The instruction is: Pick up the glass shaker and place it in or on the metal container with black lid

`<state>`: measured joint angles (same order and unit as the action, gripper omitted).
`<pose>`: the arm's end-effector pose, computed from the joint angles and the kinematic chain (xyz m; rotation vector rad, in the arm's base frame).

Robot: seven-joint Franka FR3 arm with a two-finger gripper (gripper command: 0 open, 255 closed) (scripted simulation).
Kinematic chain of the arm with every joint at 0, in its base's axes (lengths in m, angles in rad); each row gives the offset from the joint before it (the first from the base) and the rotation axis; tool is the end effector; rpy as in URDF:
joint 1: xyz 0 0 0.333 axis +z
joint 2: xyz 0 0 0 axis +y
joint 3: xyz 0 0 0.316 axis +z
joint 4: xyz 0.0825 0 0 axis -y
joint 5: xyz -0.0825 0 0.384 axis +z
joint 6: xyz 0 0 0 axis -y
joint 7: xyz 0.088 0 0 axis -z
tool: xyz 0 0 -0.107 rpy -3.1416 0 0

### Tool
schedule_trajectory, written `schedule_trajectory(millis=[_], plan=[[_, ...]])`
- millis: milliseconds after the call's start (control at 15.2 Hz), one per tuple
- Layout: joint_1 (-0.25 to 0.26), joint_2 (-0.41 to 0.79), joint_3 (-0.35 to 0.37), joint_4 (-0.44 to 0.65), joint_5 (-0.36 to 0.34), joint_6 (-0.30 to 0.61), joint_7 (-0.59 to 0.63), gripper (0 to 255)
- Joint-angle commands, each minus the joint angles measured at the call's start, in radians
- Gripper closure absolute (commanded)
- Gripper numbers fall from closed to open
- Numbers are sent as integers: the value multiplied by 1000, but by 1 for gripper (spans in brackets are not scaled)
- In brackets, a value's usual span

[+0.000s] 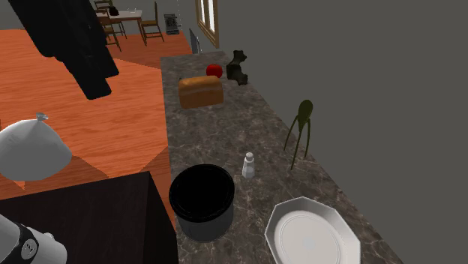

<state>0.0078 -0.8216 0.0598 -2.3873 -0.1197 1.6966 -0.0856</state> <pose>0.3094 0.0153 0.5991 2.9623 0.2141 0.1888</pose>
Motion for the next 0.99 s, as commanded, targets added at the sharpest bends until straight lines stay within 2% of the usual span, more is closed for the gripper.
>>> schedule_trajectory(millis=[0,462,924], plan=[[0,0,0,0,0,0,0,0],[19,103,18,-140,47,256,61,0],[38,287,45,-211,89,529,115,0]])
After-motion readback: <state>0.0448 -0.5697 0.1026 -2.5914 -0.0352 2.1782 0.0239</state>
